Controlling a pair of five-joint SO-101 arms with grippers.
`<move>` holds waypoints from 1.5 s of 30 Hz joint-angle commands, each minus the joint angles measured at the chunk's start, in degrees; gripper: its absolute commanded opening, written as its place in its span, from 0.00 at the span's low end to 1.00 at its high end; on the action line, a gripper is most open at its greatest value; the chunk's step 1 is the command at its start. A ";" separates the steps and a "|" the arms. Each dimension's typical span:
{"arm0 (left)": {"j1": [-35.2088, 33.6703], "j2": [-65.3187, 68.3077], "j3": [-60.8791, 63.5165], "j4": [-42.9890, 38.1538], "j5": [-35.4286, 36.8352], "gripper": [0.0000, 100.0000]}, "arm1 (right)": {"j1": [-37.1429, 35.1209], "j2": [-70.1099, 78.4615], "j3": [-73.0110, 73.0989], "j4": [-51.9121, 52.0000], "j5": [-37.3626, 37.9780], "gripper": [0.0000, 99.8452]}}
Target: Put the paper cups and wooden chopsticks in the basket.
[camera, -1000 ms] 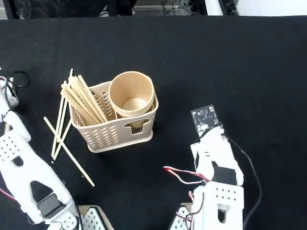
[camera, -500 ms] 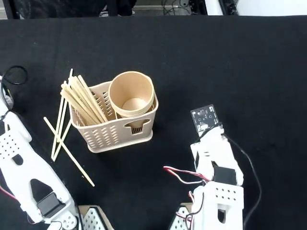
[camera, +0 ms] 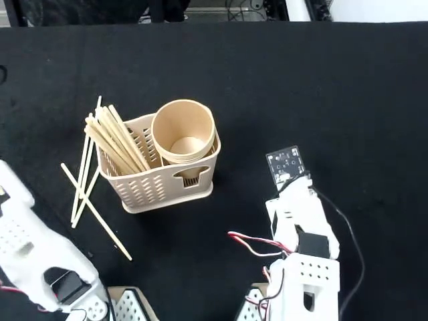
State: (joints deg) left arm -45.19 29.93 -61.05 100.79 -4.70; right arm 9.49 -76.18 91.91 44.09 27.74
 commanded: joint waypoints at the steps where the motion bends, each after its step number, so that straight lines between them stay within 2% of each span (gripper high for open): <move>1: 3.30 -11.52 6.99 0.00 0.88 0.03 | 0.26 -0.84 -0.31 -0.88 0.44 0.01; 10: 8.75 -26.64 22.11 -3.69 2.20 0.03 | 0.26 -0.84 -0.31 -0.70 0.44 0.01; 16: 13.93 -42.20 38.99 -8.97 4.13 0.03 | 0.26 -0.84 -0.31 -0.62 0.44 0.01; 23: 22.37 -67.16 65.36 -26.37 9.58 0.03 | 0.26 -0.84 -0.31 -0.62 0.44 0.01; 28: 28.53 -86.68 82.42 -39.56 9.58 0.03 | 0.26 -0.84 -0.31 -0.62 0.44 0.01; 36: 38.02 -113.32 101.76 -58.55 9.58 0.03 | 0.26 -0.84 -0.31 -0.62 0.44 0.01; 42: 43.56 -126.33 117.67 -70.42 10.20 0.03 | 0.26 -0.84 -0.31 -0.62 0.44 0.01; 45: 43.30 -129.58 125.93 -75.69 15.03 0.03 | 0.26 -0.84 -0.31 -0.62 0.44 0.01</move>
State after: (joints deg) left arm -2.81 -95.60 55.87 32.04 5.41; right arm 9.49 -76.18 91.91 44.09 27.74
